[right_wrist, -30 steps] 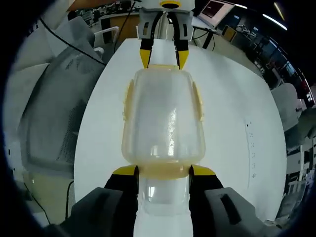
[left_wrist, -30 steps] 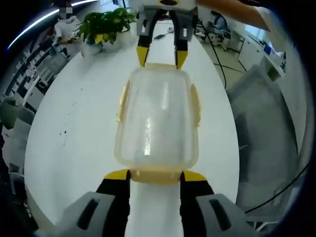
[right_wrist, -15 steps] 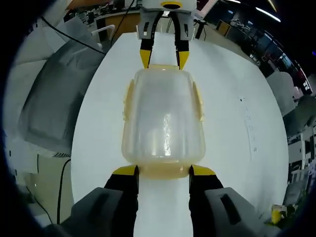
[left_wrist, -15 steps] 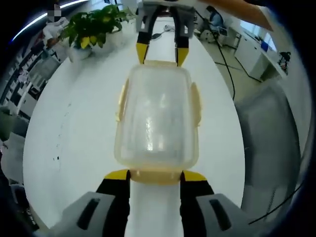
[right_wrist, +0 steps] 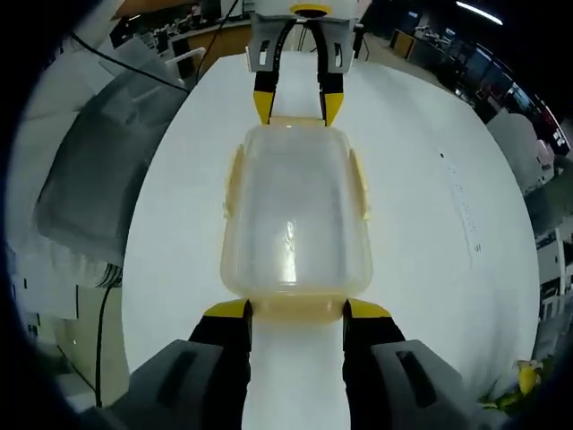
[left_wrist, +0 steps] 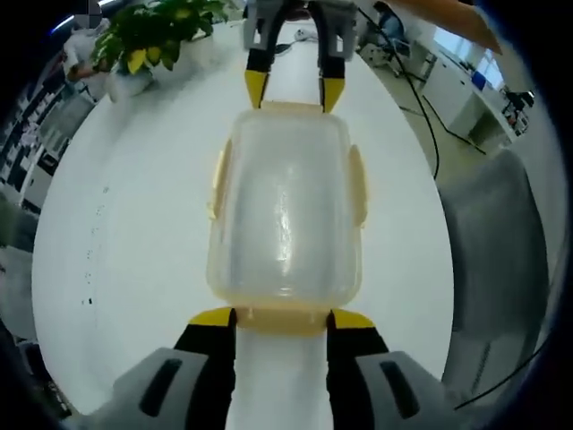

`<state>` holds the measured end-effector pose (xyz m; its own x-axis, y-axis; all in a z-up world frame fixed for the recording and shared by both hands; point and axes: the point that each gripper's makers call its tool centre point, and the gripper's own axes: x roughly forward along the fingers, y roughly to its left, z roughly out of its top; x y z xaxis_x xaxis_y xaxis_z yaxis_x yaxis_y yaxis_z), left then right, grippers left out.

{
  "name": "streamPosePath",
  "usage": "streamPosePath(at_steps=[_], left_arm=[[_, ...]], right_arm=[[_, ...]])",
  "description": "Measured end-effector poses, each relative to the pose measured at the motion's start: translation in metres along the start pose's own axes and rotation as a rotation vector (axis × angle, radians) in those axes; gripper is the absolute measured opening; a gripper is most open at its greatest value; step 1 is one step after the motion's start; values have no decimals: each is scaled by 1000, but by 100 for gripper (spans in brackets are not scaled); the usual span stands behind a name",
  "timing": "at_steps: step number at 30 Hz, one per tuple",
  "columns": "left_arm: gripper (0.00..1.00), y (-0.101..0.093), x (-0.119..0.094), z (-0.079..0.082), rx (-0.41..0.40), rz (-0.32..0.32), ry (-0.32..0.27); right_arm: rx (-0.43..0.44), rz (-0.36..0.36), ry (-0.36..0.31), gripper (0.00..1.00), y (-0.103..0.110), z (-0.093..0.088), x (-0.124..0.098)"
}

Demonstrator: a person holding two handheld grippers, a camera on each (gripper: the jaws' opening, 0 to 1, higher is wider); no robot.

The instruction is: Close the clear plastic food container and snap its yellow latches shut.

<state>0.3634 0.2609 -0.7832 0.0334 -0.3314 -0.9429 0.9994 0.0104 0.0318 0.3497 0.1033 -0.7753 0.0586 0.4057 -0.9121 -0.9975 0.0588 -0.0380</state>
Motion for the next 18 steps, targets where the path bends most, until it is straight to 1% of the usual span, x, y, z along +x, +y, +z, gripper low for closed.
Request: streamPosePath(at_steps=[5,6,7,8,10,13,16,18], left_arm=[[35,4,6,0,-1,-15,15],[35,4,6,3,4,-12,8],[35,5,6,3,3,-12,8],[35,5,7,3,-1,-15,20],[35,6,7,3,-1,-14,23],[35,7,6,2,4,-12,42],[36,5,4,0,-3,-15,54],[36,3,5,0,-17,-20,57]], right_arm=[[13,20,17,37,1,-7,9],[12,18,25,38,1,-10,10],[9,13,22,38,-1,-11,11],[18,20,6,37,-3,-12,11],[14,21,3,37,-3,-13,9],[4,22,0,38,-3,-11,8],[-8,24,-9,38,-2,-6,6],[-16,29,-6,38,-3,-7,7]])
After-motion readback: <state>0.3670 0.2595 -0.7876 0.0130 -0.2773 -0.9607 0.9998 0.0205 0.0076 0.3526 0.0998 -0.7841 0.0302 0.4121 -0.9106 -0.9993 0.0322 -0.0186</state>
